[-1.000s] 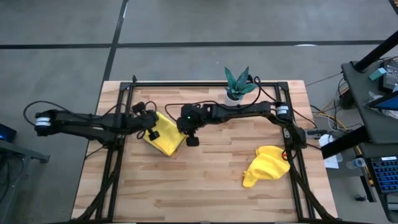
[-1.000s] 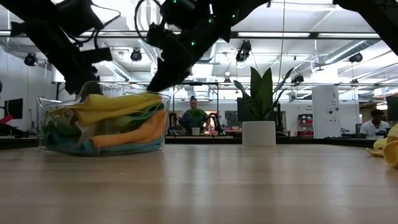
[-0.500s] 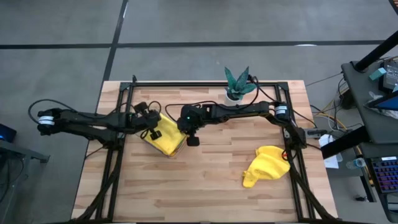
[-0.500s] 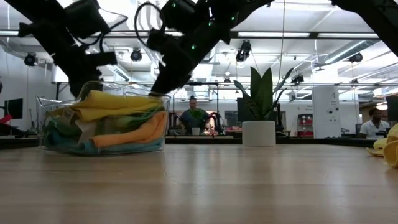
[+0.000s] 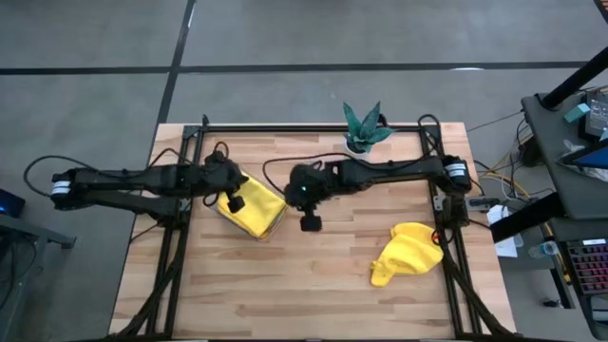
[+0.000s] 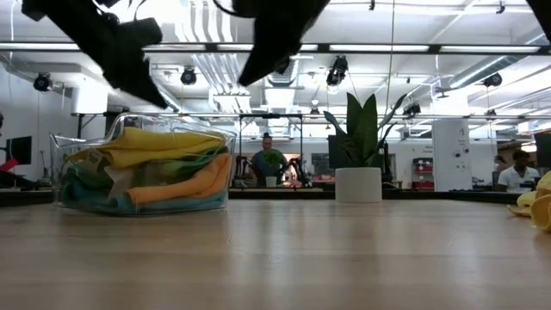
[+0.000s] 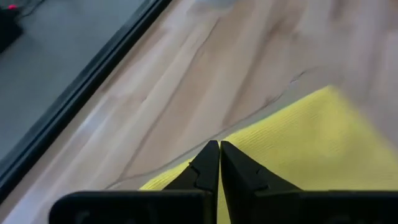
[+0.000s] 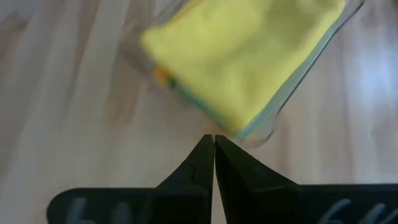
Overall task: Fold microfiber towels
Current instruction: Put the yellow microfiber cloth into the transparent bin, then fold the yellow microfiber cloth
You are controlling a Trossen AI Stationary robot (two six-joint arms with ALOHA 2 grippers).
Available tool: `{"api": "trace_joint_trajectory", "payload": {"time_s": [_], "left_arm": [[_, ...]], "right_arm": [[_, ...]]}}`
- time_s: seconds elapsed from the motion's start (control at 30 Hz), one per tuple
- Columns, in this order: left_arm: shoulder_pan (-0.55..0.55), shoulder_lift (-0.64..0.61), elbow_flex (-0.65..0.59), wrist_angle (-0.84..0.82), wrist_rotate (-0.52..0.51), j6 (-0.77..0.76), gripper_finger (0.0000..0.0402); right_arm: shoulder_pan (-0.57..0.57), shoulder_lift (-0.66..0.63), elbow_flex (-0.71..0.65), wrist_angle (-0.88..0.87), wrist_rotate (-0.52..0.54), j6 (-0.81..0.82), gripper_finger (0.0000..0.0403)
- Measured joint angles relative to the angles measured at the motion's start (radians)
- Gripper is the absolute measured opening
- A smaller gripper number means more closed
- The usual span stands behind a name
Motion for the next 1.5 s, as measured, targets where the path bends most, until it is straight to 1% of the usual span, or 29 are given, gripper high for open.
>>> {"api": "trace_joint_trajectory", "payload": {"time_s": [0.1, 0.2, 0.37, 0.47, 0.57, 0.67, 0.8, 0.93, 1.03, 1.13, 1.33, 1.4, 1.5], "left_arm": [[-0.057, -0.008, 0.008, 0.081, 0.017, -0.006, 0.0], [-0.147, -0.001, -0.003, 0.267, 0.021, 0.023, 0.0], [-0.307, 0.056, -0.006, 0.472, 0.02, 0.054, 0.0], [-0.385, 0.102, -0.006, 0.554, 0.017, 0.055, 0.0], [-0.44, 0.152, -0.007, 0.6, 0.016, 0.057, 0.0], [-0.467, 0.196, -0.007, 0.624, 0.015, 0.056, 0.0], [-0.477, 0.238, -0.001, 0.634, 0.013, 0.06, 0.0], [-0.477, 0.253, 0.003, 0.644, 0.012, 0.065, 0.0], [-0.478, 0.254, 0.001, 0.645, 0.012, 0.065, 0.0], [-0.478, 0.254, -0.001, 0.644, 0.012, 0.065, 0.0], [-0.478, 0.254, -0.001, 0.644, 0.012, 0.094, 0.0], [-0.478, 0.254, 0.001, 0.644, 0.012, 0.116, 0.0], [-0.478, 0.253, 0.007, 0.645, 0.012, 0.153, 0.0]], "right_arm": [[0.043, -0.027, -0.003, -0.097, 0.004, 0.081, 0.0009], [0.103, -0.041, -0.006, -0.191, 0.005, 0.185, 0.0008], [0.233, -0.043, -0.028, -0.371, 0.005, 0.387, 0.0008], [0.314, -0.043, -0.046, -0.496, 0.005, 0.555, 0.0009], [0.383, -0.044, -0.066, -0.645, 0.003, 0.735, 0.0008], [0.439, -0.044, -0.095, -0.744, 0.005, 0.913, 0.0008], [0.508, -0.047, -0.148, -0.737, 0.057, 1.088, 0.0009], [0.555, -0.047, -0.193, -0.71, 0.066, 1.299, 0.0015], [0.597, -0.047, -0.213, -0.654, 0.069, 1.422, 0.0041], [0.633, -0.047, -0.231, -0.621, 0.065, 1.526, 0.0084], [0.649, -0.047, -0.299, -0.572, 0.075, 1.634, 0.0182], [0.649, -0.046, -0.324, -0.532, 0.074, 1.64, 0.0206], [0.651, -0.046, -0.364, -0.458, 0.074, 1.652, 0.0229]]}}
